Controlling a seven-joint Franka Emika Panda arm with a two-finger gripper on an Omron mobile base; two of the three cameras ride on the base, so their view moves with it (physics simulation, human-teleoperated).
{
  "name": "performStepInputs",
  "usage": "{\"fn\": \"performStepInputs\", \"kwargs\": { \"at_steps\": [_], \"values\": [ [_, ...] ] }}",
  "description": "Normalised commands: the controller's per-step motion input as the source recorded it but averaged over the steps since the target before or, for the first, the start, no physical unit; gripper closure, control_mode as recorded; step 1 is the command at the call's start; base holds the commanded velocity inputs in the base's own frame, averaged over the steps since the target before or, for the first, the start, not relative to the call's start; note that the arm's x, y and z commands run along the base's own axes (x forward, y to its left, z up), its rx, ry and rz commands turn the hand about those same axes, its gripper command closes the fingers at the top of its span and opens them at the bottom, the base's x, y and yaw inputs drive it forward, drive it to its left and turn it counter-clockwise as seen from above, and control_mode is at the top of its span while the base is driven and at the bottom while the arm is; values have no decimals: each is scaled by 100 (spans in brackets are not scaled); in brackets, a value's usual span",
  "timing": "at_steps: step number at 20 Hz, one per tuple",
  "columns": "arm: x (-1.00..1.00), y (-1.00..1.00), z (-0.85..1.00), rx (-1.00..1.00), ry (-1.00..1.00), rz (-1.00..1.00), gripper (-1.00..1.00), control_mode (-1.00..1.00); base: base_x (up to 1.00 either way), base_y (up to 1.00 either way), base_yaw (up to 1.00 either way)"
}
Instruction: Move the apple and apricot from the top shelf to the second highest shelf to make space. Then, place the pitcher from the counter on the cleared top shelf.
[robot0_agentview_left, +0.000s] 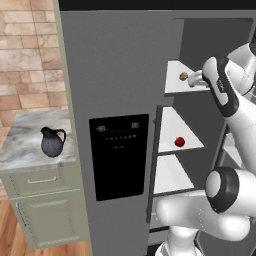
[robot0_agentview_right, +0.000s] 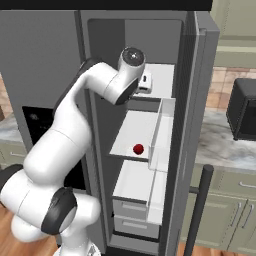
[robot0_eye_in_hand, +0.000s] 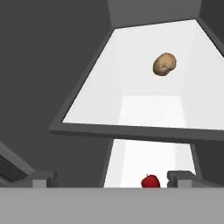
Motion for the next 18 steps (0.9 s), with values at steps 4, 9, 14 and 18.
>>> {"fn": "performStepInputs", "kwargs": {
  "at_steps": [4, 9, 14, 18],
  "values": [
    [47, -15, -5, 0, 6, 8, -100, -100, 0, 0, 0],
    [60, -11, 0, 0, 16, 8, -100, -100, 0, 0, 0],
    [59, -22, 0, 0, 8, 9, -100, -100, 0, 0, 0],
    [44, -29, -6, 0, 0, 8, -100, -100, 0, 0, 0]
  ]
}}
